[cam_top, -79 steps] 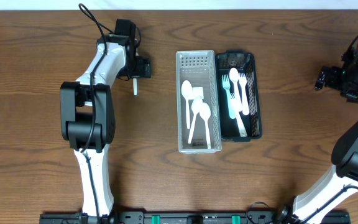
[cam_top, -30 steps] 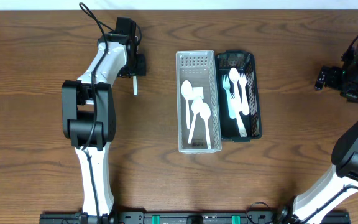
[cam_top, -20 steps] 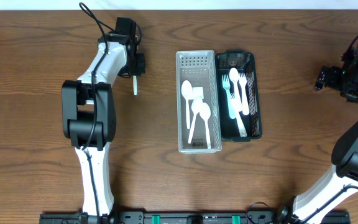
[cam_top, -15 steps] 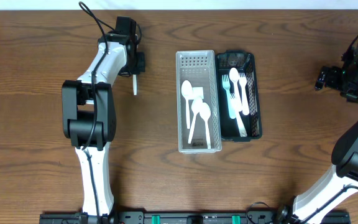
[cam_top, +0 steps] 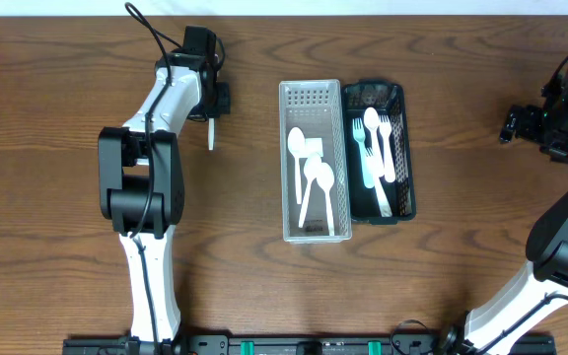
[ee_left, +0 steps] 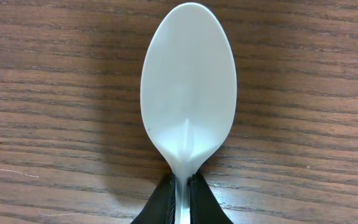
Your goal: Pack container
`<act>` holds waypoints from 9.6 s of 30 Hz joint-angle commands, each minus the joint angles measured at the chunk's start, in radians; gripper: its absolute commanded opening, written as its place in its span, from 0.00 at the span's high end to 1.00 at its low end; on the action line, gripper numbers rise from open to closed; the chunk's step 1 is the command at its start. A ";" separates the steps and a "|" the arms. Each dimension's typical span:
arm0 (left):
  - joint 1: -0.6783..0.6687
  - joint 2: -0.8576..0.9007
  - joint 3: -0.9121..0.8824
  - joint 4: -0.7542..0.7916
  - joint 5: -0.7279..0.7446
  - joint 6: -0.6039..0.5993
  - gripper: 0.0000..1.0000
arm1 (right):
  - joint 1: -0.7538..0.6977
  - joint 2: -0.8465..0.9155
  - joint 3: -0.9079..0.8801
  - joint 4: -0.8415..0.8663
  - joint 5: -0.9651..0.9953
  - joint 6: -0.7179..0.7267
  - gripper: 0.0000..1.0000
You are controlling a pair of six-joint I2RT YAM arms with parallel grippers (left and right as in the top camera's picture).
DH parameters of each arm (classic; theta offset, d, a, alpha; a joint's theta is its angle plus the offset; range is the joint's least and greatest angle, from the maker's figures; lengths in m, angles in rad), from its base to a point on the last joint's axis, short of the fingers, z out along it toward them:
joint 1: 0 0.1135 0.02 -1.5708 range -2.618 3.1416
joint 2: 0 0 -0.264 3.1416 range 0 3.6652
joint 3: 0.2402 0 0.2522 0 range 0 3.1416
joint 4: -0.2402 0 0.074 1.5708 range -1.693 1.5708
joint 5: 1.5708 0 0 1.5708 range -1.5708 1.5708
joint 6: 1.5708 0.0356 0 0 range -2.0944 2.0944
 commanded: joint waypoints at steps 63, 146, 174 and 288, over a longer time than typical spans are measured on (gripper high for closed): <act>-0.175 -0.541 0.005 -0.221 0.170 -0.225 0.02 | -0.006 -0.005 -0.001 0.002 0.001 -0.011 0.01; 0.111 -2.287 -1.415 0.253 0.177 0.532 0.02 | -0.006 -0.005 -0.001 0.002 0.001 -0.011 0.01; 0.164 -2.333 -1.830 0.653 0.177 0.513 0.02 | -0.006 -0.005 -0.001 0.002 0.001 -0.011 0.01; 0.164 -2.330 -1.830 0.653 0.177 0.514 0.02 | 0.447 -2.000 -1.717 1.107 -0.013 0.029 0.01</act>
